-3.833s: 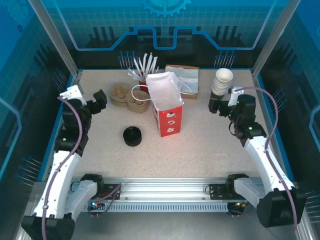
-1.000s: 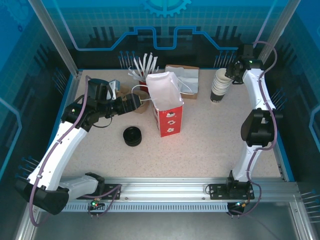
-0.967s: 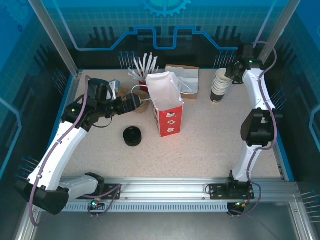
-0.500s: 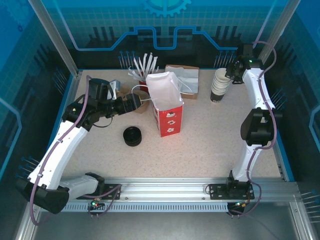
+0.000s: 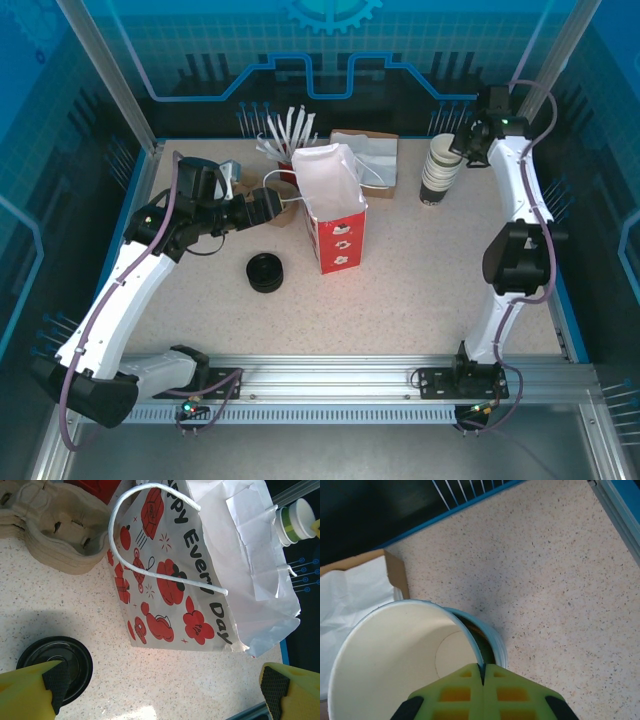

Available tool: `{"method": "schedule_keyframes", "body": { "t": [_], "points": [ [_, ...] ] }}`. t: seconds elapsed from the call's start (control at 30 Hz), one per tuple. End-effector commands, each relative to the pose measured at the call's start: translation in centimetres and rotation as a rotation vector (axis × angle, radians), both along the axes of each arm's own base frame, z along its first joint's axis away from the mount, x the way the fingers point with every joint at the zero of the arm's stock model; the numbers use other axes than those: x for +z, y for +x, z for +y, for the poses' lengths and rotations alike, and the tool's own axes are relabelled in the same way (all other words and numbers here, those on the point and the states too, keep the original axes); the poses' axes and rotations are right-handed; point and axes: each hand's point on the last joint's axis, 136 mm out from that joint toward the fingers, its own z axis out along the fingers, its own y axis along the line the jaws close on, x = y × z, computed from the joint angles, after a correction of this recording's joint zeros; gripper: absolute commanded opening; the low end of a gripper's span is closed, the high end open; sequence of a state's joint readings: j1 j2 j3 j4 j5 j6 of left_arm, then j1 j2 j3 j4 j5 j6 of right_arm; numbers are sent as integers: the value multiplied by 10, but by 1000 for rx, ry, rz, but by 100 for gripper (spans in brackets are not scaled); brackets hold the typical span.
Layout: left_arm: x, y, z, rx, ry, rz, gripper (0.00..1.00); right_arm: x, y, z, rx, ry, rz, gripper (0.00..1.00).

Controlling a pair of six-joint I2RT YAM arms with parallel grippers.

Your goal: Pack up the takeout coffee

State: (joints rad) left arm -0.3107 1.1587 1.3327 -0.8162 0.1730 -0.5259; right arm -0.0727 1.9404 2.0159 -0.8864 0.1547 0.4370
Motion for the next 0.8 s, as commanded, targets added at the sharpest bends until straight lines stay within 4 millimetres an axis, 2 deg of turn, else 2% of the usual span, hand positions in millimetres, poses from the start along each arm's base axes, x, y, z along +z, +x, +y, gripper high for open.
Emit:
{"method": "schedule_keyframes", "body": {
  "t": [0.0, 0.27, 0.43, 0.5, 0.63, 0.77],
  "points": [
    [8, -12, 0, -2, -11, 1, 99, 56, -19, 6, 17, 5, -102, 0],
    [22, -23, 6, 0, -10, -29, 99, 114, -56, 13, 27, 1, -214, 0],
    [22, -32, 12, 11, 11, -32, 99, 154, -91, 26, 65, 8, -295, 0],
    [20, -35, 15, 16, 19, -31, 99, 163, -107, 32, 87, 10, -309, 0],
    [11, -41, 19, 30, 29, -20, 99, 171, -142, 49, 143, 22, -326, 0],
    [-4, -45, 23, 53, 31, 2, 99, 159, -178, 70, 222, 40, -294, 0]
  ]
}}
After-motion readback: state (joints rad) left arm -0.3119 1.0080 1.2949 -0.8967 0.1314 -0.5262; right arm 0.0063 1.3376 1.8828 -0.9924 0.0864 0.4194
